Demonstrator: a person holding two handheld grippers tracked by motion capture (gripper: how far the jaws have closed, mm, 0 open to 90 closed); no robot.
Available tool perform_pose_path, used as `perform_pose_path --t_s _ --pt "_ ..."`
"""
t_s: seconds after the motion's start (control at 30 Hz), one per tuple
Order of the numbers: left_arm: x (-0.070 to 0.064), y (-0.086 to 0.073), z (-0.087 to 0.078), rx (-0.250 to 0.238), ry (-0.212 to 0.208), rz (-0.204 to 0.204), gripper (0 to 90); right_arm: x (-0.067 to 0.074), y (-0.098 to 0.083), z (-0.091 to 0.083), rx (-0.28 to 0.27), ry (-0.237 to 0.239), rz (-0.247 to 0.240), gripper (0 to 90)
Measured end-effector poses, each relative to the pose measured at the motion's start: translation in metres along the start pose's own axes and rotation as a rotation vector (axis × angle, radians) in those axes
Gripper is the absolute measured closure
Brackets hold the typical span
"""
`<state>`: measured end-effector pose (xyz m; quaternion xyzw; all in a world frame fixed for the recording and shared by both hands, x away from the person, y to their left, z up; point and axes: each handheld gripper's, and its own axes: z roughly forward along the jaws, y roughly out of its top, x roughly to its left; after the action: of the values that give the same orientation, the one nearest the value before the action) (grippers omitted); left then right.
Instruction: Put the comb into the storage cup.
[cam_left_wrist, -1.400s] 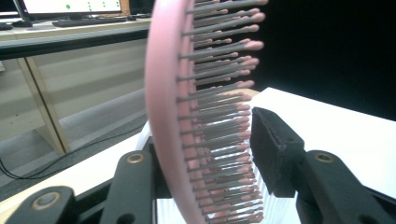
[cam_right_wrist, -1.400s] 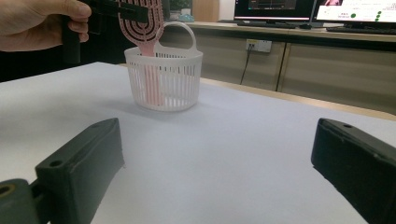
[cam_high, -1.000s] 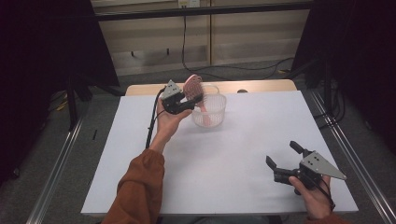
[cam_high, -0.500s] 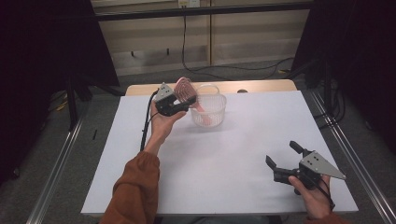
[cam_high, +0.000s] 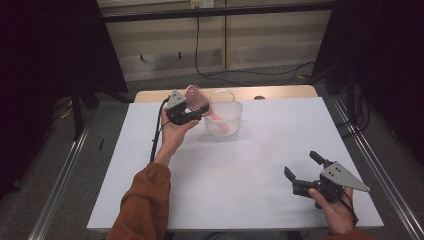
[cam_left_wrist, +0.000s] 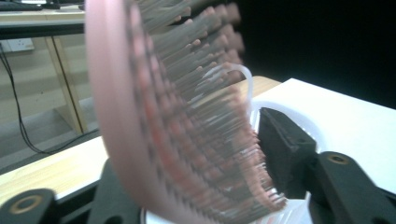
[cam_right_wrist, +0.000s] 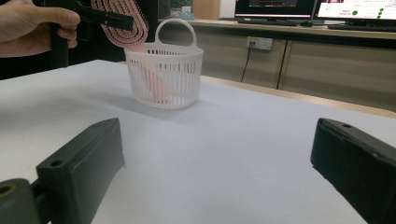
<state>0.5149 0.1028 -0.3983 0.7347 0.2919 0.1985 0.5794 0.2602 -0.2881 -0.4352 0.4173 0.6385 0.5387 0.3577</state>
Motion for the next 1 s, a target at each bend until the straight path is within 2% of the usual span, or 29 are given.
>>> perform_pose_path --t_s 0.27,0.43,0.9,1.0 --pt "-0.0029 -0.0004 0.0034 0.001 -0.013 -0.016 46.2 -0.0001 -0.0002 0.0001 0.001 0.003 -0.004 2.0" --pt "-0.0046 0.0001 0.0056 0.004 -0.024 -0.01 45.7 -0.0002 -0.0002 -0.0001 0.002 0.003 -0.004 2.0" --pt "-0.0019 0.0006 0.0065 0.009 -0.013 -0.04 37.7 0.0003 -0.0004 0.0002 0.006 0.006 -0.002 2.0" --pt "-0.0038 0.0008 0.0087 0.031 0.0 -0.034 30.1 0.0004 -0.0004 0.0001 0.006 0.006 -0.001 2.0"
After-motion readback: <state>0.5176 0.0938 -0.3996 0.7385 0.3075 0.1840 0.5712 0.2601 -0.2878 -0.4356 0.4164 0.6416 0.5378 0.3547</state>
